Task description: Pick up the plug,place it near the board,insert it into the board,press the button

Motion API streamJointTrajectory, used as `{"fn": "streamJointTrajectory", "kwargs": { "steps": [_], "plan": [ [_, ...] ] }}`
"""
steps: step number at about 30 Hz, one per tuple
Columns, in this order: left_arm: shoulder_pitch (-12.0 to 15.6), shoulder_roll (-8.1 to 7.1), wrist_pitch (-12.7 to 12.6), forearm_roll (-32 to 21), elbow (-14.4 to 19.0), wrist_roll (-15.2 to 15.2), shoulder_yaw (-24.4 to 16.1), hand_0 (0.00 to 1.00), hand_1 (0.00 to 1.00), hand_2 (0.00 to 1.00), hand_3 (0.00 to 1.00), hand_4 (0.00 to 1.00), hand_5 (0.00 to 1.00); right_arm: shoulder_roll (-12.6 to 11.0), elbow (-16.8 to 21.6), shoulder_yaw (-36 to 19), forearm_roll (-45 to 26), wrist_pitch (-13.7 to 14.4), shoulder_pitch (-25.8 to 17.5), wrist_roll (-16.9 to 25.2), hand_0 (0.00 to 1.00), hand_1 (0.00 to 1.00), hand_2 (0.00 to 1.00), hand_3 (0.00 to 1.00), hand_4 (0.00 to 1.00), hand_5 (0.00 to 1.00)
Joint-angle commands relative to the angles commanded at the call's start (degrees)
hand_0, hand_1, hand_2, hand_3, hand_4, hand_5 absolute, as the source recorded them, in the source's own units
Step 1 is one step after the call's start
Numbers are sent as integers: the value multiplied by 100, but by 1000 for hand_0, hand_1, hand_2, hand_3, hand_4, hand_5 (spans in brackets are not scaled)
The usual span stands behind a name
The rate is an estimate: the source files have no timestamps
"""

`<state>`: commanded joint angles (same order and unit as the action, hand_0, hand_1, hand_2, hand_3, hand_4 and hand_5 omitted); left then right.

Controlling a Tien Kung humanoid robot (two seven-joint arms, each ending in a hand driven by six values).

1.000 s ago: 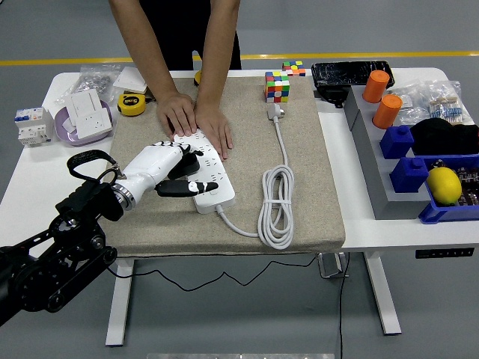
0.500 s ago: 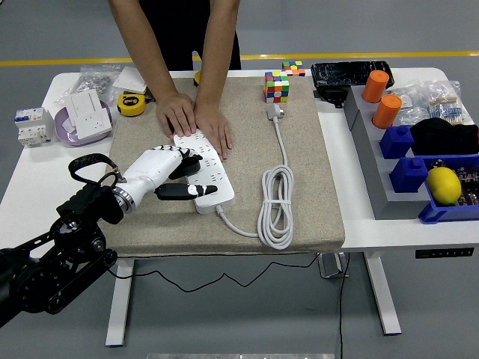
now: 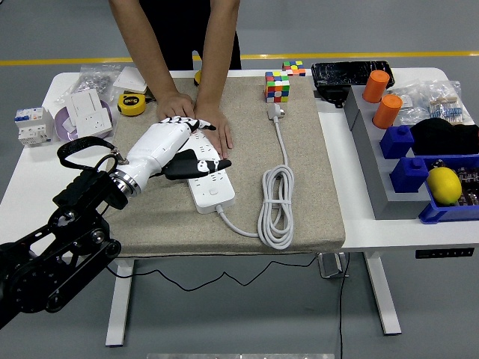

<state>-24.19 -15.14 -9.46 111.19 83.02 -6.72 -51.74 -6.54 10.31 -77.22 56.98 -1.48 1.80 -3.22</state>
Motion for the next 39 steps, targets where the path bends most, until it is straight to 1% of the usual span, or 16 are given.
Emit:
{"fn": "streamJointTrajectory", "kwargs": {
  "steps": [2, 3, 5, 8, 9, 14, 15, 19, 20, 21, 26, 27, 32, 33, 34, 39],
  "plan": [
    [88, 71, 20, -520, 327, -131, 6, 861, 877, 812, 799, 998, 816, 11, 0, -13, 28, 1, -14, -16, 806, 722, 714, 695, 998, 803],
    [124, 89, 24, -723, 419, -182, 4, 658, 753, 754, 775, 857, 568, 15, 0, -17, 39, 1, -17, -21, 805, 722, 714, 697, 998, 807],
    [197, 111, 26, -1143, 522, -272, -1, 658, 753, 754, 775, 857, 568, 16, 0, -4, 30, 0, -11, -10, 805, 722, 714, 697, 998, 807],
    [303, 109, 99, -1626, 509, -392, -53, 658, 753, 754, 775, 857, 568, 2, 0, 28, -1, -2, 20, 13, 805, 722, 714, 697, 998, 807],
    [338, 97, 153, -1629, 477, -454, -88, 350, 444, 495, 704, 731, 412, -5, 0, 32, -2, -2, 27, 16, 805, 722, 714, 698, 998, 810],
    [435, 7, 515, -1482, 376, -720, -184, 350, 444, 495, 704, 731, 412, -16, 0, -33, 64, 13, -15, -20, 805, 722, 714, 698, 998, 810],
    [448, -5, 567, -1441, 367, -758, -197, 229, 115, 208, 696, 586, 271, -15, 0, -48, 76, 16, -25, -28, 805, 722, 714, 699, 998, 811],
    [476, -19, 785, -1291, 329, -929, -263, 229, 115, 208, 696, 586, 271, -6, 0, -48, 73, 17, -32, -30, 805, 722, 714, 699, 998, 811],
    [472, -10, 902, -1224, 319, -1016, -286, 229, 115, 208, 696, 586, 271, -4, 0, -31, 55, 15, -25, -20, 805, 722, 714, 699, 998, 811],
    [466, -6, 997, -1196, 309, -1068, -296, 149, 39, 143, 662, 472, 141, -5, 0, -12, 39, 13, -17, -13, 804, 722, 714, 699, 998, 811],
    [417, -2, 1348, -1170, 270, -1246, -299, 149, 39, 143, 662, 472, 141, -15, 0, 13, 18, 13, 6, -3, 804, 722, 714, 699, 998, 811],
    [407, -1, 1403, -1171, 270, -1276, -302, 134, 30, 144, 684, 476, 27, -15, 0, 8, 27, 13, 6, -8, 804, 722, 714, 699, 998, 812],
    [328, 9, 1606, -1175, 213, -1370, -231, 134, 30, 144, 684, 476, 27, -13, 0, -12, 30, 20, -4, -12, 804, 722, 714, 699, 998, 812],
    [292, 5, 1645, -1180, 176, -1389, -190, 132, 26, 143, 682, 506, 2, -9, 0, -21, 32, 21, -9, -15, 805, 722, 714, 700, 998, 814],
    [265, 2, 1672, -1187, 146, -1404, -160, 132, 26, 143, 682, 506, 2, -5, 0, -18, 26, 19, -16, -14, 805, 722, 714, 700, 998, 814],
    [131, 6, 1696, -1098, -51, -1438, -30, 133, 28, 143, 686, 504, 2, 18, 0, -12, 25, 14, -24, -26, 804, 722, 714, 701, 998, 814]
  ]
}}
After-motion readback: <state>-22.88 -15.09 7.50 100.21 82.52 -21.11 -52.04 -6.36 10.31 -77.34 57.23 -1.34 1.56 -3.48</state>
